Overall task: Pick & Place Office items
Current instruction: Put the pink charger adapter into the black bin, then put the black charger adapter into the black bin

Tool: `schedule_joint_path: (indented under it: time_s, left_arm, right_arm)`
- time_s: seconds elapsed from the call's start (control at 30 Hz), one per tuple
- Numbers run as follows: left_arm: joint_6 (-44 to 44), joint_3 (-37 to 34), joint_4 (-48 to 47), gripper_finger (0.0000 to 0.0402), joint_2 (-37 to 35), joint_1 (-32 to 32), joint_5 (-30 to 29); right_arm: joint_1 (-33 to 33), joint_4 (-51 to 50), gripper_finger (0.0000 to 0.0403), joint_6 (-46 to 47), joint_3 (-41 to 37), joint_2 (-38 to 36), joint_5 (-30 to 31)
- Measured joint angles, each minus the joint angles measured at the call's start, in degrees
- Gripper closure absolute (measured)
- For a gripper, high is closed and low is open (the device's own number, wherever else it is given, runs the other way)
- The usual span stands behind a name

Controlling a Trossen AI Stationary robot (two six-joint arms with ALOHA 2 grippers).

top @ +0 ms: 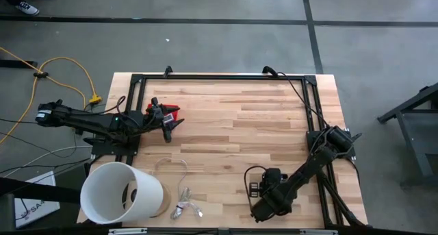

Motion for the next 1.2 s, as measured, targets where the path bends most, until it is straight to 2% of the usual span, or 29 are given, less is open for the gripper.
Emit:
schedule_joint_path:
  time_s: [0.23, 0.37, 0.8, 1.0, 1.2]
  left_arm:
    - [0.00, 0.01, -0.01, 0.0175, 0.00, 0.00, -0.02]
    - [-0.02, 0.01, -0.01, 0.0175, 0.00, 0.01, 0.00]
    - [0.00, 0.00, 0.01, 0.0175, 0.00, 0.02, -0.02]
    - [0.00, 0.01, -0.01, 0.0175, 0.00, 0.01, -0.01]
    - [-0.02, 0.01, -0.01, 0.0175, 0.00, 0.00, -0.02]
  right_arm:
    - [0.00, -0.04, 0.0225, 0.00, 0.01, 0.00, -0.02]
    - [0.00, -0.04, 0.0213, 0.00, 0.01, 0.00, -0.06]
    - [0.04, -1.30, 0.0215, 0.55, 0.04, -1.63, 0.98]
    - [0.04, -4.98, 0.0215, 0.70, 0.09, -5.74, 4.04]
    - [0.70, -10.58, 0.0215, 1.98, 0.09, -7.83, 2.82]
